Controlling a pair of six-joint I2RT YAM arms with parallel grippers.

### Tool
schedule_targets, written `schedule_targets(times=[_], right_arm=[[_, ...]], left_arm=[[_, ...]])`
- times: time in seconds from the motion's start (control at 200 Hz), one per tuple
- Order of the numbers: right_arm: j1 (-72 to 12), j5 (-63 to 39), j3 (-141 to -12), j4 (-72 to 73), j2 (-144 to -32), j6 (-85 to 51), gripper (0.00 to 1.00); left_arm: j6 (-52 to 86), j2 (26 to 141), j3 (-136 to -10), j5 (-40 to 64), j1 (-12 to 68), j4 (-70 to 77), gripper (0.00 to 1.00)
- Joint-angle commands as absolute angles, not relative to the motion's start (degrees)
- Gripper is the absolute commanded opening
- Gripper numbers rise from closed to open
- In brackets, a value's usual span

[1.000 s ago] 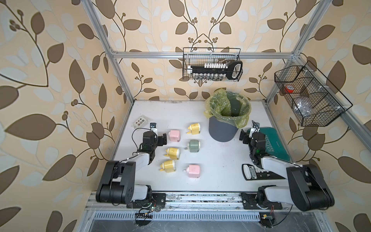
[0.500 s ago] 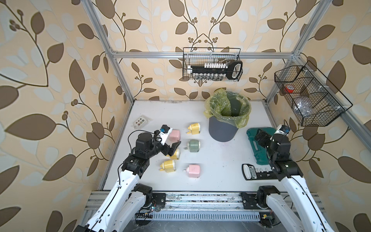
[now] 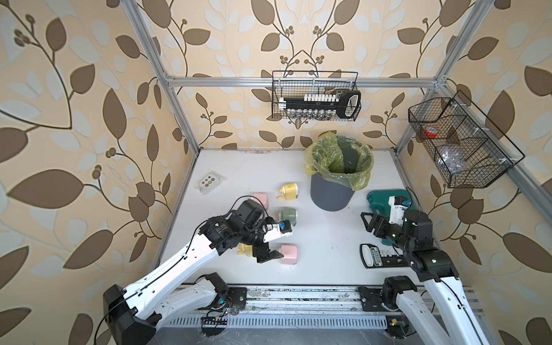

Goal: Take out the pencil sharpener tray and clean the shavings
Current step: Pick up the pencil sharpener from the center of the board.

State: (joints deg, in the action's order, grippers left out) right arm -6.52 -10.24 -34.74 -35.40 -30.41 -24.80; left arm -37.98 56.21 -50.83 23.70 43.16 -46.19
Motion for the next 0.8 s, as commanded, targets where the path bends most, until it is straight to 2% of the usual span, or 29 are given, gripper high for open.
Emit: schedule_targets(times=[0.0, 0.215, 0.795], right_arm=[[-10.49, -12.97, -37.07, -38.6, -28.54, -23.77, 0.82], [-14.81, -10.15, -37.02, -39.03, -28.41, -24.05, 0.83], [-20.23, -4.54, -37.09, -40.96, -27.77, -25.88, 0.83]], left_arm=[[-40.76, 57.64, -50.48, 18.57, 45.59, -47.55, 0.89], [-41.9, 64.1, -50.16, 17.93, 48.32, -44.36, 0.89], [-43.89, 77.31, -50.92, 17.13, 48.34, -39.16, 0.86]])
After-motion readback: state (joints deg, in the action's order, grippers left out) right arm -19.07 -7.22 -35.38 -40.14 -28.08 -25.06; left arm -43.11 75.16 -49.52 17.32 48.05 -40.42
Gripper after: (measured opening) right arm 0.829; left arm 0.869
